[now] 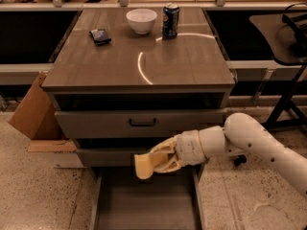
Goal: Pick sponge from bottom drawer and place on counter
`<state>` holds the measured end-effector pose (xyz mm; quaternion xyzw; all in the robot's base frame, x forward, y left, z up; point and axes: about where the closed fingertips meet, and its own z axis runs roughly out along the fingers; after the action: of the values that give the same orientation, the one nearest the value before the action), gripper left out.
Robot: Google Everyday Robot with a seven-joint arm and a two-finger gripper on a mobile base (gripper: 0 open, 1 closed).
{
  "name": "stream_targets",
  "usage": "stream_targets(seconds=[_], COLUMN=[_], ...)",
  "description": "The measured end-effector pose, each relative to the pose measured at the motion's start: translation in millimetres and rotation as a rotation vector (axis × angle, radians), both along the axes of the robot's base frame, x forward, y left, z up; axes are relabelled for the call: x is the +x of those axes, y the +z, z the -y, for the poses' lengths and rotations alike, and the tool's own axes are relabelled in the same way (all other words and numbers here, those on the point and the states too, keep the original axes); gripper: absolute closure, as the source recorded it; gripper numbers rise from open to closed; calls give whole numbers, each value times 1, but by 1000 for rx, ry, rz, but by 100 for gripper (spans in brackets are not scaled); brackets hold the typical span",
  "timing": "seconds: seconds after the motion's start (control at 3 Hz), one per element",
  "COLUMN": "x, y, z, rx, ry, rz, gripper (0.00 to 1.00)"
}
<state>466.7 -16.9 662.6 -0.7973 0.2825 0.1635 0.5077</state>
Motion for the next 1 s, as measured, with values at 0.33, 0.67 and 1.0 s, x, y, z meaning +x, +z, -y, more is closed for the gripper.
stream_targets(seconds=[0.33,0.67,1.0], x=[14,28,45], y=[48,94,145], z=[-14,-25,-27], rx=[-7,-8,20], ry=[51,77,70], rz=[97,190,290], gripper=[100,100,100])
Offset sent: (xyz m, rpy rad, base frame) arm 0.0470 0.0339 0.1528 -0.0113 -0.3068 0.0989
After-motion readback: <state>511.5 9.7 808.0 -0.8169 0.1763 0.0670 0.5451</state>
